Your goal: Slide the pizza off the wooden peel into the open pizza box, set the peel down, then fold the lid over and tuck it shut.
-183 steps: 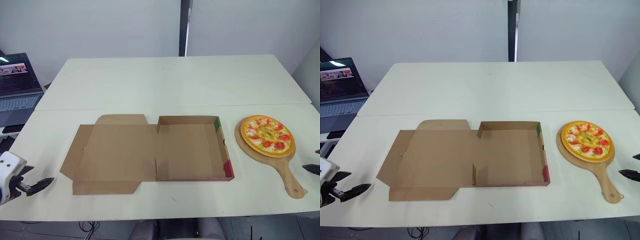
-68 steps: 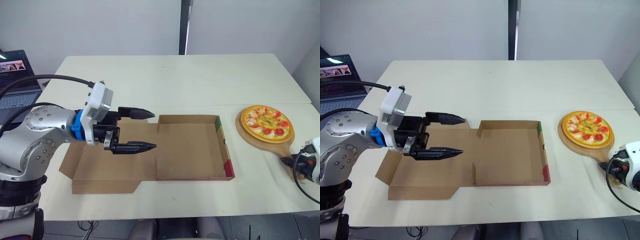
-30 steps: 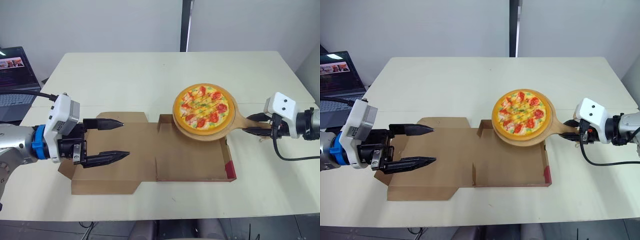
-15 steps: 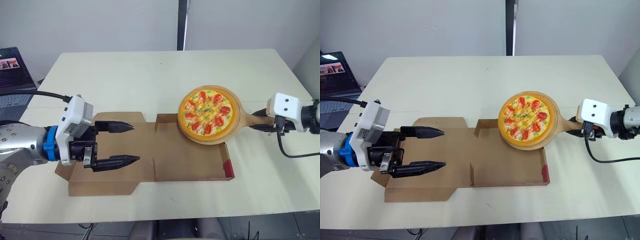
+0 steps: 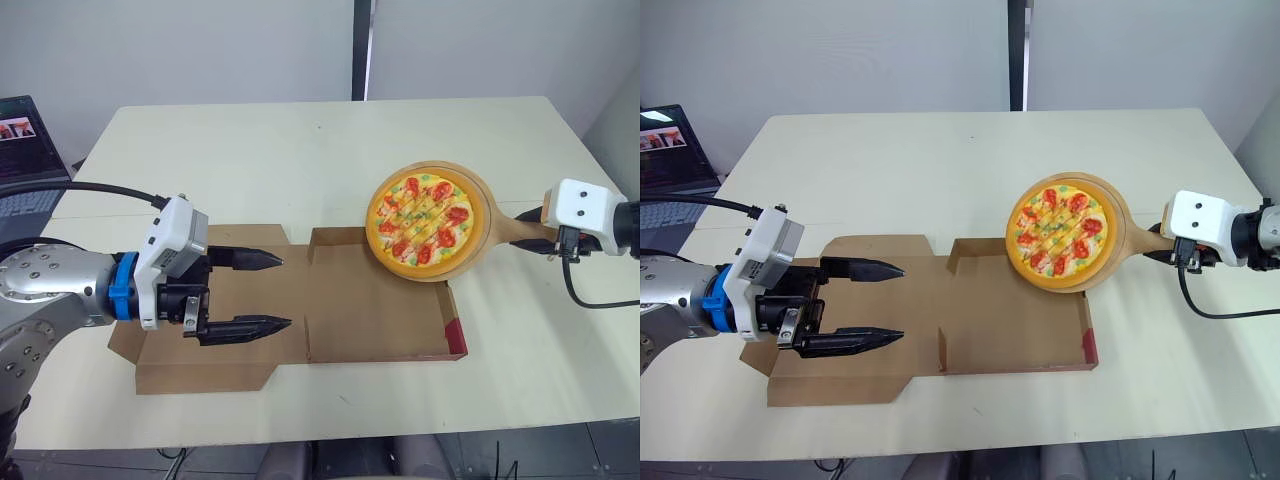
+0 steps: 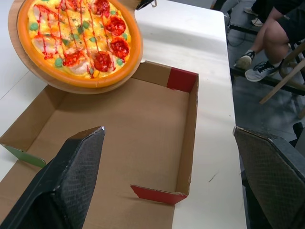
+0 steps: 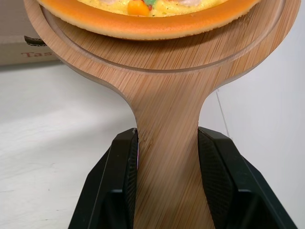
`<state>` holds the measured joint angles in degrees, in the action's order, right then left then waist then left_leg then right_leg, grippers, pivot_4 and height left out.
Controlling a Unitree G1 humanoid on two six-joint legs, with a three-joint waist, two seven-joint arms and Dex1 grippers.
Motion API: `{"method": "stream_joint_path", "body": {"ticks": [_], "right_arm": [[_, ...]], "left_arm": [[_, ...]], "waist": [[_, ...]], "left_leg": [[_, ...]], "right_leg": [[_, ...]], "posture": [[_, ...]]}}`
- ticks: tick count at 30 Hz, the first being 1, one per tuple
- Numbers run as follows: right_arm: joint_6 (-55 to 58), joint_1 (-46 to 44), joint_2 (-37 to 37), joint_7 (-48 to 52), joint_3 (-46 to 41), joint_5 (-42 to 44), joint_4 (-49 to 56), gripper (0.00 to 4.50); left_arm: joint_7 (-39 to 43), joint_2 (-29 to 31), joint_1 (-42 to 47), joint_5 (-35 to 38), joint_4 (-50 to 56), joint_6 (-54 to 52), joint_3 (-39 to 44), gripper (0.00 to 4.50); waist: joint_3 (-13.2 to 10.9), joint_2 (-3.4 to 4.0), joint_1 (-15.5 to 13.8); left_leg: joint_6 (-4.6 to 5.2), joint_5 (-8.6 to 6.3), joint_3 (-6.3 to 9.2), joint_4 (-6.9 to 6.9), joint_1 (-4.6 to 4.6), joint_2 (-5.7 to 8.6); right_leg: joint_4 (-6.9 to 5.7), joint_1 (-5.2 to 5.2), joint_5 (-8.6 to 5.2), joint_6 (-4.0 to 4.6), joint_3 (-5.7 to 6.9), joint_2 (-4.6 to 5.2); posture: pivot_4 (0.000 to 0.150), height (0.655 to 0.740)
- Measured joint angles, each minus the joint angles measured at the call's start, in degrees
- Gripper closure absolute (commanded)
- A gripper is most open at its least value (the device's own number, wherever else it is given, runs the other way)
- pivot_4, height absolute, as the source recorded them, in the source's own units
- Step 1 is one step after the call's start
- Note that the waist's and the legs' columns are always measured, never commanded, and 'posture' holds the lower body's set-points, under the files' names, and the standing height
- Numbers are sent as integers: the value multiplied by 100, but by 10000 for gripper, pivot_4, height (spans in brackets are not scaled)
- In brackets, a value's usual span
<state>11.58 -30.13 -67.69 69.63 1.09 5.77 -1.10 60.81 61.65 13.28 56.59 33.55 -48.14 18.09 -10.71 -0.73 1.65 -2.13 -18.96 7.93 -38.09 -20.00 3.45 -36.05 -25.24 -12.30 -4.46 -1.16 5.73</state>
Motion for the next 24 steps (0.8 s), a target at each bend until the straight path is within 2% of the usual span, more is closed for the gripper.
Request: {"method": "stream_joint_path", "body": {"ticks": [24], "right_arm": [[-358,-141,0,-142,-78,-45,-259,29455]], "left_arm": [[72,-38,-138,-164,-60,255,-3,0]], "waist": [[0,0,2]], "left_leg": [[0,0,-7,-1,1,0]], "right_leg": [[-3,-2,2,1,-5,-1]], "posture": [[1500,7400]]}}
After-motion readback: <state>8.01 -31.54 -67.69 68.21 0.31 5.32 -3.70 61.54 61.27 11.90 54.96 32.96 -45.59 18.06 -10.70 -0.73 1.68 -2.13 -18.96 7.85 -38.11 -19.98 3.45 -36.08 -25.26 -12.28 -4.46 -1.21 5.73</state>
